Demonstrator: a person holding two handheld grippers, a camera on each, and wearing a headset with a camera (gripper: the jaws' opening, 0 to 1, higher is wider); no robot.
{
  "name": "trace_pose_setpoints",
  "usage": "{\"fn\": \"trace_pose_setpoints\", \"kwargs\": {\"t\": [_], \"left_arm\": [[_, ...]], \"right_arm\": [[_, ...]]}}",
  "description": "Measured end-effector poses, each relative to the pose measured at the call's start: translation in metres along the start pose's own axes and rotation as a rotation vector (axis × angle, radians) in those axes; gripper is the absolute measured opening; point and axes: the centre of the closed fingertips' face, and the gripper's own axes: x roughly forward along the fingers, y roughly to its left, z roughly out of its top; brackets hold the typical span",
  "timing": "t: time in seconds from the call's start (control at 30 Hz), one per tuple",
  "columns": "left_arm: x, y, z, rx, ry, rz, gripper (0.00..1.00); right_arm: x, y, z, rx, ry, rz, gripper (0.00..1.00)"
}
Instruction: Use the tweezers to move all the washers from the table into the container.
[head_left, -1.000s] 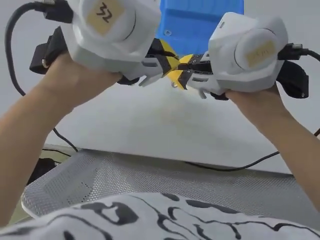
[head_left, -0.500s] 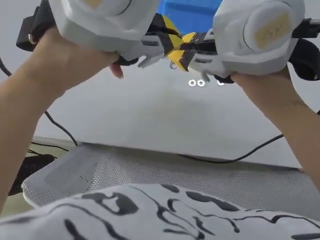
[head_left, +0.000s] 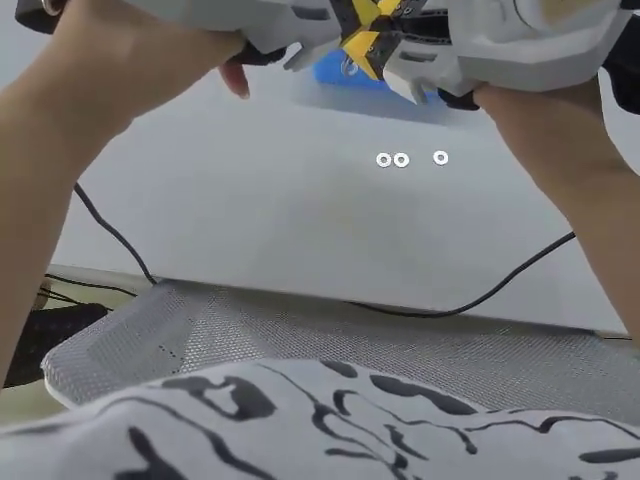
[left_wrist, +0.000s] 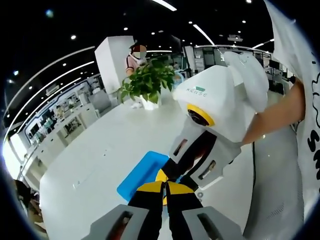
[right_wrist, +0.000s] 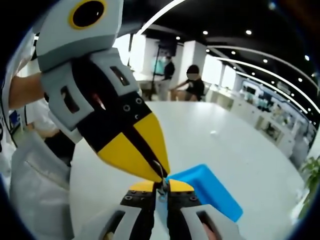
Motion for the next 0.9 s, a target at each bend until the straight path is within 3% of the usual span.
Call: {"fn": "trace_pose_setpoints", "kwargs": {"t": [0.5, 0.9], "left_arm": [[0.016, 0.017, 0.002, -0.022, -0.017, 0.033, 0.0], [0.036, 0.023, -0.014, -0.003, 0.017, 0.033, 0.0]], "right_arm": [[0.013, -0.024, -0.003, -0.02, 0.013, -0.035, 0.03], [0.028, -0.031, -0.018, 0.002, 0.049, -0.022, 0.04]]}}
